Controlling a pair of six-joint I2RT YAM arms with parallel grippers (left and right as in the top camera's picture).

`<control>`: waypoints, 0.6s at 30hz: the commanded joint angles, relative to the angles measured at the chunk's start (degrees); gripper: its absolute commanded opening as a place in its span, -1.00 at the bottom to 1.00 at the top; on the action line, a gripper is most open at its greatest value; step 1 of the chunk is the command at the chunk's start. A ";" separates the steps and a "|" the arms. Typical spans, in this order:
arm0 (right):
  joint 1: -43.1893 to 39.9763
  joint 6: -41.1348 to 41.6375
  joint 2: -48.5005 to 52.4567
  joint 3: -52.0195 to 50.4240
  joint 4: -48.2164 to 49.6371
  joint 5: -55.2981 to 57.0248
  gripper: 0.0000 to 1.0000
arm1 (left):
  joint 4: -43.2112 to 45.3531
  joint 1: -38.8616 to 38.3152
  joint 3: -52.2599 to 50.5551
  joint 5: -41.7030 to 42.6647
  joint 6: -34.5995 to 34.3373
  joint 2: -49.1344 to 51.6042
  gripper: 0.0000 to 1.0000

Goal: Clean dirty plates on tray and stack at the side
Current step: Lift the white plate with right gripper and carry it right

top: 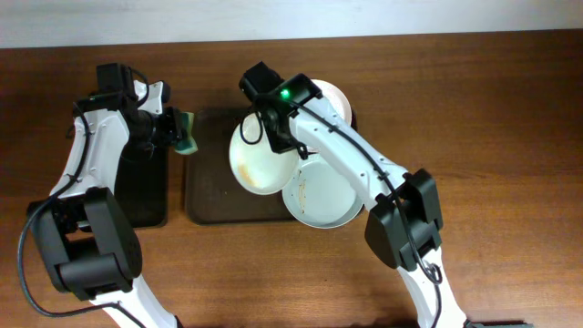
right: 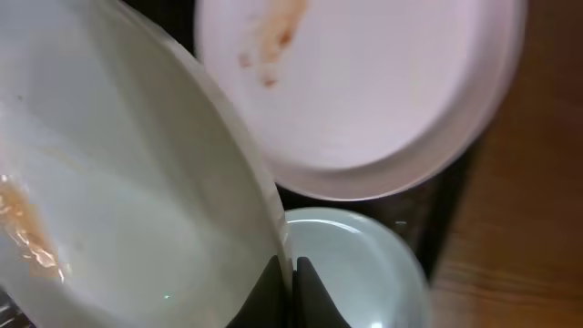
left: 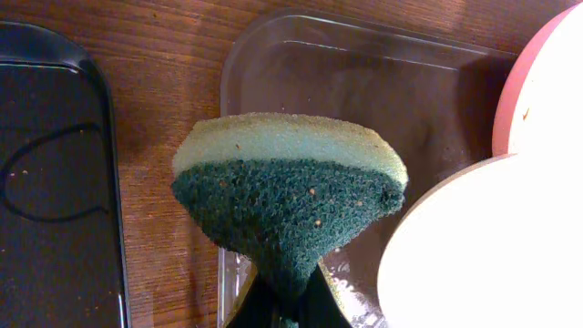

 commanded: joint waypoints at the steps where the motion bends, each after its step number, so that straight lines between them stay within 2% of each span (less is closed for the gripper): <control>1: 4.24 4.72 -1.81 1.40 -0.52 16.39 -0.92 | 0.09 0.09 1.09 1.40 -0.55 -0.13 -0.99; 5: 10.95 7.41 -1.81 1.40 -0.50 34.34 -0.92 | 0.07 0.09 1.09 1.40 -0.55 -0.13 -0.99; 11: 17.14 9.94 -1.81 1.40 -0.70 50.38 -0.92 | -0.17 0.09 1.09 -0.04 -0.55 -0.13 -0.99; 18: 18.29 11.15 -1.81 1.40 -0.92 55.21 -0.92 | -0.33 0.09 1.09 -0.04 -0.57 -0.13 -0.99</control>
